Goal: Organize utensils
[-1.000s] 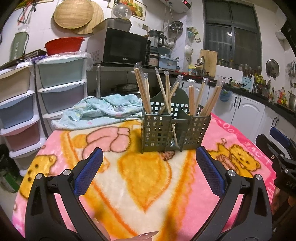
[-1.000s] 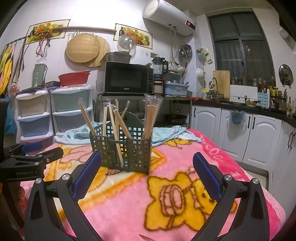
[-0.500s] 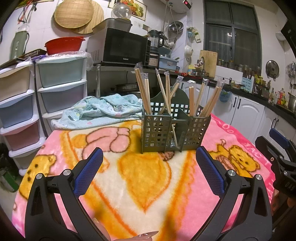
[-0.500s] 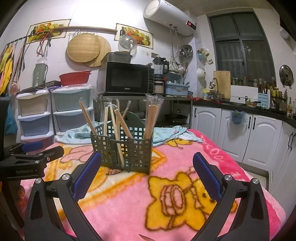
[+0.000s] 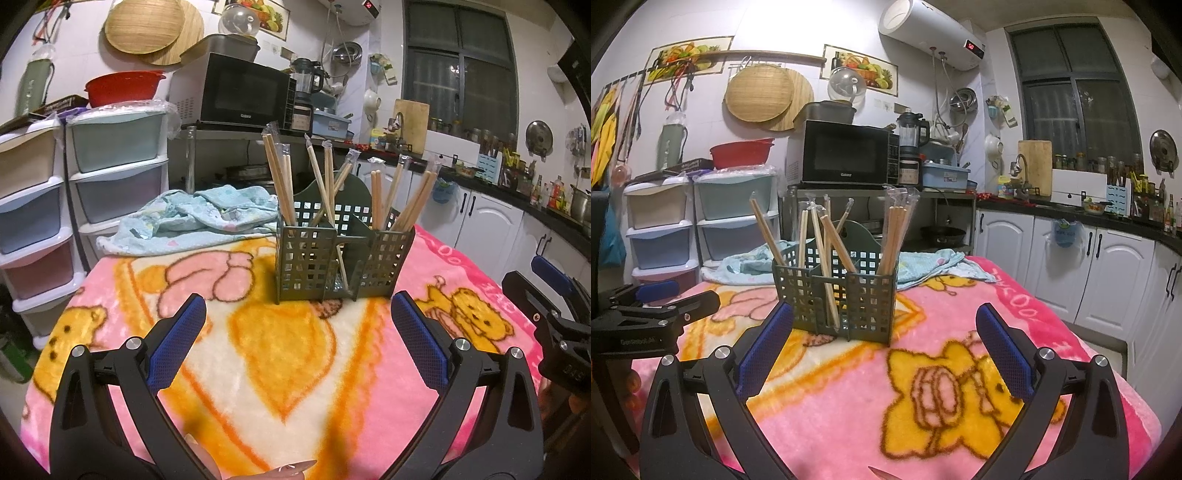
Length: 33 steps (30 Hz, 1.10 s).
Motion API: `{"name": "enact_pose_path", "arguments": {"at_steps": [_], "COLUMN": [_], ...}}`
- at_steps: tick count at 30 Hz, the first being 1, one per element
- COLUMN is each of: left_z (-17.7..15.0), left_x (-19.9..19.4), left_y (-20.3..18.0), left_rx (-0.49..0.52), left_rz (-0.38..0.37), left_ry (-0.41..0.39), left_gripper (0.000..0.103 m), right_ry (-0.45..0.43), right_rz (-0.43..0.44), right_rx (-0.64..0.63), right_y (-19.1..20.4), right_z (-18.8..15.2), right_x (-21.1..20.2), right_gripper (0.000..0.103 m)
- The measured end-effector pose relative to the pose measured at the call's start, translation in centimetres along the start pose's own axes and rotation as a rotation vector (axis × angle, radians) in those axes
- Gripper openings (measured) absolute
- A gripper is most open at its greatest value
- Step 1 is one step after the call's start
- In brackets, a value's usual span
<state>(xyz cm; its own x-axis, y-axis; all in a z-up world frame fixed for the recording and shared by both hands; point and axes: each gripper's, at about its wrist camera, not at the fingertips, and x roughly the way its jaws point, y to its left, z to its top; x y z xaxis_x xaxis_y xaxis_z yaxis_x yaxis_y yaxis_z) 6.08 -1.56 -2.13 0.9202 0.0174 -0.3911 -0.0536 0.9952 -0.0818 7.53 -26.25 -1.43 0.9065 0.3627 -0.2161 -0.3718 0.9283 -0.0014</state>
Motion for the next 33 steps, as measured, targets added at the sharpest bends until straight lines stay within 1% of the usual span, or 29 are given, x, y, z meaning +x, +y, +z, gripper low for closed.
{"name": "enact_pose_path", "arguments": {"at_steps": [4, 13, 18, 22, 24, 26, 28, 29, 30, 31, 32, 33], "left_z": [0.1, -0.2, 0.1, 0.3, 0.5, 1.0, 1.7, 2.2, 2.6, 3.1, 3.6, 4.1], "left_x": [0.1, 0.0, 0.6, 0.8, 1.1, 1.6, 2.9, 3.8, 4.9, 6.6, 7.9, 9.8], "left_y": [0.2, -0.6, 0.2, 0.6, 1.0, 1.8, 3.1, 3.9, 4.6, 5.8, 7.2, 8.9], "left_rx": [-0.002, 0.001, -0.005, -0.019, -0.025, -0.041, -0.046, -0.047, -0.046, -0.054, -0.066, -0.077], "left_rz": [-0.001, -0.021, 0.003, -0.004, -0.003, 0.007, 0.029, 0.050, 0.083, 0.136, 0.173, 0.208], "left_ry": [0.003, 0.026, 0.048, 0.062, 0.070, 0.095, 0.134, 0.154, 0.184, 0.230, 0.256, 0.285], "left_gripper": [0.092, 0.092, 0.092, 0.092, 0.092, 0.092, 0.092, 0.092, 0.092, 0.092, 0.092, 0.092], "right_ry": [0.001, 0.003, 0.004, 0.012, 0.020, 0.033, 0.071, 0.108, 0.133, 0.178, 0.238, 0.348], "right_rz": [-0.002, -0.003, -0.009, -0.017, -0.026, -0.038, -0.045, -0.058, -0.083, -0.131, -0.166, -0.225], "right_rx": [0.002, -0.001, 0.000, 0.003, 0.008, 0.029, 0.067, 0.095, 0.120, 0.161, 0.183, 0.198], "right_y": [0.0, 0.2, 0.0, -0.5, -0.9, -1.8, -3.5, -5.0, -6.2, -8.4, -10.2, -12.8], "right_z": [0.1, -0.3, -0.6, -0.6, -0.6, -0.3, 0.2, 0.5, 0.8, 0.9, 0.8, 0.3], "right_x": [0.0, 0.2, 0.3, 0.4, 0.6, 0.9, 1.9, 2.8, 3.5, 4.8, 6.2, 8.6], "right_gripper": [0.096, 0.096, 0.096, 0.096, 0.096, 0.096, 0.096, 0.096, 0.096, 0.097, 0.097, 0.097]}}
